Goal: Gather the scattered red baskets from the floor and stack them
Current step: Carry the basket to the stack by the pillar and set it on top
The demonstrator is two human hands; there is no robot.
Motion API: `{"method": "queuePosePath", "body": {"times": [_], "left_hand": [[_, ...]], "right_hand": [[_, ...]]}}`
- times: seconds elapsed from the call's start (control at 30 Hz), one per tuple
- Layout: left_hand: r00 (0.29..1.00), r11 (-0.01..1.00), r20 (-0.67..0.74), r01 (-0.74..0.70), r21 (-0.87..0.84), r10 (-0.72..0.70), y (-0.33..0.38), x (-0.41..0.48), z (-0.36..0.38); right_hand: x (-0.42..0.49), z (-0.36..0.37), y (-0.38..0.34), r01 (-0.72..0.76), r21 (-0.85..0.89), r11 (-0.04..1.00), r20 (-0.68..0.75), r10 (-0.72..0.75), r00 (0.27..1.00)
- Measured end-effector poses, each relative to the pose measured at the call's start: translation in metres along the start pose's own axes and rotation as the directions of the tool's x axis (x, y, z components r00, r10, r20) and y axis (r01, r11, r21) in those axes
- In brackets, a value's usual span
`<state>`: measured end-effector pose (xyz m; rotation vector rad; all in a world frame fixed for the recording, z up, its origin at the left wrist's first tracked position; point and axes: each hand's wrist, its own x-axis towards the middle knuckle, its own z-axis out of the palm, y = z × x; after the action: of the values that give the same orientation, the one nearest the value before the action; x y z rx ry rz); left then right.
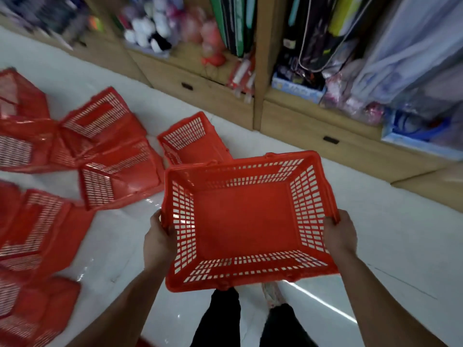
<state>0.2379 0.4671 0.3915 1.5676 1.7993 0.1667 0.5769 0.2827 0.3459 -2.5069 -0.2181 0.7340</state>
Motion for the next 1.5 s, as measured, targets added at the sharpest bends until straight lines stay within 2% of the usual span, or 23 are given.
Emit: {"method": "queuePosePath", "body": {"times": [0.13,0.23,0.33,0.43,0.5,0.57,0.73,0.87,1.1,1.3,1.4,1.5], "left_hand": [[0.981,0.998,-0.187,0.05,-0.048,-0.058,0.0,-0.07,-0.094],[0.92,0.985,-0.373,0.066,-0.162,-0.123,-0.027,-0.132,-0.144],[0.807,0.95,-0.53,0.117,-0.288,-0.26,-0.07,-0.2,-0.183],[0.655,0.906,-0.641,0.175,-0.386,-0.399,-0.119,-0.273,-0.212],[0.583,0.883,-0.674,0.192,-0.428,-0.453,-0.144,-0.307,-0.222],[0.472,0.838,-0.697,0.214,-0.503,-0.539,-0.179,-0.351,-0.232],[0.233,0.683,-0.642,0.231,-0.693,-0.731,-0.257,-0.435,-0.235],[0.111,0.573,-0.564,0.218,-0.79,-0.819,-0.315,-0.485,-0.241],[-0.023,0.399,-0.407,0.145,-0.905,-0.913,-0.407,-0.559,-0.246],[-0.125,0.179,-0.198,0.143,-0.973,-0.972,-0.466,-0.586,-0.227],[-0.18,0.072,-0.099,0.148,-0.986,-0.979,-0.489,-0.577,-0.213],[-0.213,-0.026,-0.003,0.133,-0.991,-0.977,-0.513,-0.557,-0.196]], "right_hand": [[-0.058,-0.036,-0.071,0.153,0.041,0.987,0.057,-0.155,0.986],[-0.099,-0.045,-0.11,0.344,0.041,0.938,0.216,-0.345,0.914],[-0.145,-0.039,-0.143,0.55,0.06,0.833,0.348,-0.534,0.77],[-0.208,-0.017,-0.171,0.688,0.106,0.718,0.441,-0.654,0.615],[-0.244,-0.004,-0.186,0.742,0.138,0.656,0.468,-0.703,0.535],[-0.293,0.019,-0.195,0.784,0.187,0.591,0.542,-0.728,0.42],[-0.419,0.07,-0.207,0.86,0.26,0.439,0.655,-0.734,0.177],[-0.516,0.114,-0.206,0.898,0.257,0.356,0.715,-0.695,0.071],[-0.677,0.189,-0.18,0.924,0.34,0.177,0.76,-0.631,-0.158],[-0.777,0.268,-0.153,0.923,0.382,0.031,0.816,-0.48,-0.322],[-0.81,0.321,-0.137,0.915,0.401,-0.05,0.835,-0.391,-0.387],[-0.838,0.381,-0.12,0.917,0.383,-0.111,0.874,-0.277,-0.399]]}}
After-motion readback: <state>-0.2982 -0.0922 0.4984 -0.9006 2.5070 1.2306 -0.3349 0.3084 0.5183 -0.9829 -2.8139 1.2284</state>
